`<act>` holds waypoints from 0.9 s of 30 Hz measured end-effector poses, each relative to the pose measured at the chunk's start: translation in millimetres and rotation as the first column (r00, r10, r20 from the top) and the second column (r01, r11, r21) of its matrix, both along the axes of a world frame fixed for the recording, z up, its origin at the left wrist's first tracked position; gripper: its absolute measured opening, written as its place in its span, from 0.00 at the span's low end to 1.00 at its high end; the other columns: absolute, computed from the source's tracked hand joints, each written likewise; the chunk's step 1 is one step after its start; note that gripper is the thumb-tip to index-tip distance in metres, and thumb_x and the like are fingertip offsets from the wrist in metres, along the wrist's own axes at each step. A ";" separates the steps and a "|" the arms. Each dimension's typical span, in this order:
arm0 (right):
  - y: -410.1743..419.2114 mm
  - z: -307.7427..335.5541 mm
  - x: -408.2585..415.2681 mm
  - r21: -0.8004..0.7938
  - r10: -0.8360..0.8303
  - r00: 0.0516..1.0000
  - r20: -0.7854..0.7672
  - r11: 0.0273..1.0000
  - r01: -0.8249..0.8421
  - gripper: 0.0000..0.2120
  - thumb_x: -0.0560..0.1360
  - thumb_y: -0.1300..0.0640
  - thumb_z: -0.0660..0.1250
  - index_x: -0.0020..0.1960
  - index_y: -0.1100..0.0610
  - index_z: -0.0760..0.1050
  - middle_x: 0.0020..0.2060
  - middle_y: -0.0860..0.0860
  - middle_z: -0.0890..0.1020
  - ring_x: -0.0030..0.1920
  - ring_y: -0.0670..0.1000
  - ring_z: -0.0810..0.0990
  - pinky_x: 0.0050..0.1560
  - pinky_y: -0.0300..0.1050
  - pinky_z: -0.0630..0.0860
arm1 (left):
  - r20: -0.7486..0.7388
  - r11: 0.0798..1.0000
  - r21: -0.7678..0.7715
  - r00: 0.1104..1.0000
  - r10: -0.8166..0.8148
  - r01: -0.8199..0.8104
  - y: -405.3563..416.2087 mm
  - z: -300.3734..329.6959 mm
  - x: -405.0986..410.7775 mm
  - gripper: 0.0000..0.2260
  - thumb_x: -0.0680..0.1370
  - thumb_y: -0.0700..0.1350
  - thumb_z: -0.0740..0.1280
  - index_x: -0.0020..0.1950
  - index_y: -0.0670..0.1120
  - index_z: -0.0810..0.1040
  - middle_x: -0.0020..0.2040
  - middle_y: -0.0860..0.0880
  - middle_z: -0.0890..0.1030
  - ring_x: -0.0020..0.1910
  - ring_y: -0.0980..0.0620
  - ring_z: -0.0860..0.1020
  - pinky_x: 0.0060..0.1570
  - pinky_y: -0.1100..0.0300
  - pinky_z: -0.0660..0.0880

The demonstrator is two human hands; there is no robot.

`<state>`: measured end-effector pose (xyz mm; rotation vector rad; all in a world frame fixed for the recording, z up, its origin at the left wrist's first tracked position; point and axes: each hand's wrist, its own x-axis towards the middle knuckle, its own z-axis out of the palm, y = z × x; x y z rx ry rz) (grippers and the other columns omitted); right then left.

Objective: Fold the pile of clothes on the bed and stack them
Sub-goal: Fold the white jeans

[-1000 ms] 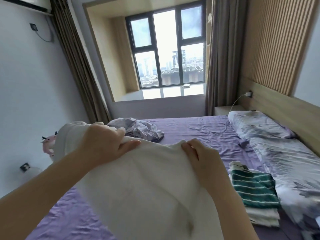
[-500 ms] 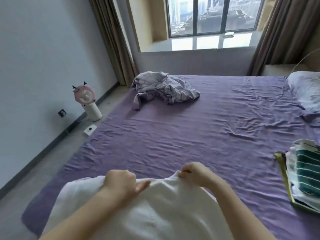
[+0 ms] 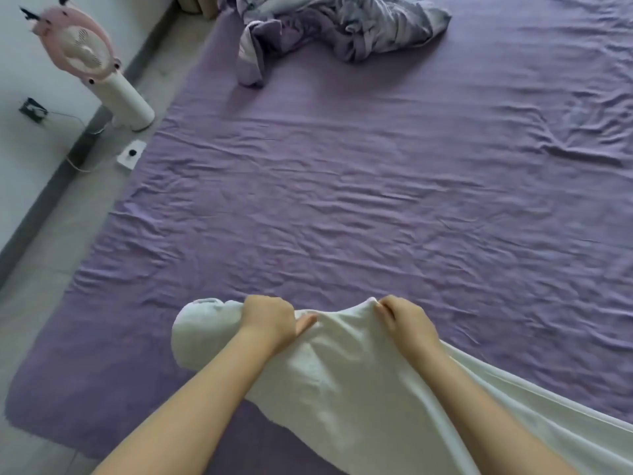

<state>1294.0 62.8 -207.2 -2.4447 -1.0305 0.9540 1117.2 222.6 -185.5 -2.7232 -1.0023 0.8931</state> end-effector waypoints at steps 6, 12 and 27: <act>50.3 -33.2 17.5 0.177 -0.049 0.994 -0.102 0.982 0.066 0.17 0.76 0.70 0.57 0.64 0.63 0.73 0.60 0.57 0.77 0.62 0.57 0.72 0.61 0.42 0.63 | -0.010 0.984 0.174 0.999 -0.035 0.037 66.1 -27.0 50.1 0.25 0.79 0.62 0.53 0.68 0.48 0.67 0.67 0.45 0.70 0.66 0.43 0.67 0.65 0.44 0.59; -44.9 -58.6 45.7 0.039 -0.008 0.999 -0.033 0.999 0.010 0.19 0.75 0.66 0.65 0.65 0.62 0.72 0.65 0.56 0.74 0.67 0.57 0.70 0.67 0.40 0.60 | 0.279 0.922 -0.247 0.933 -0.229 0.300 -41.5 -67.9 102.0 0.22 0.78 0.46 0.60 0.73 0.47 0.63 0.76 0.41 0.59 0.74 0.44 0.58 0.71 0.48 0.54; -291.6 -53.9 157.3 -0.543 0.092 0.966 0.241 0.838 0.055 0.14 0.78 0.40 0.58 0.58 0.46 0.70 0.57 0.46 0.76 0.60 0.50 0.72 0.60 0.46 0.61 | 0.271 0.864 -0.348 0.922 -0.278 0.363 -176.9 -88.1 223.7 0.13 0.78 0.51 0.61 0.60 0.50 0.74 0.59 0.50 0.75 0.61 0.46 0.68 0.62 0.55 0.61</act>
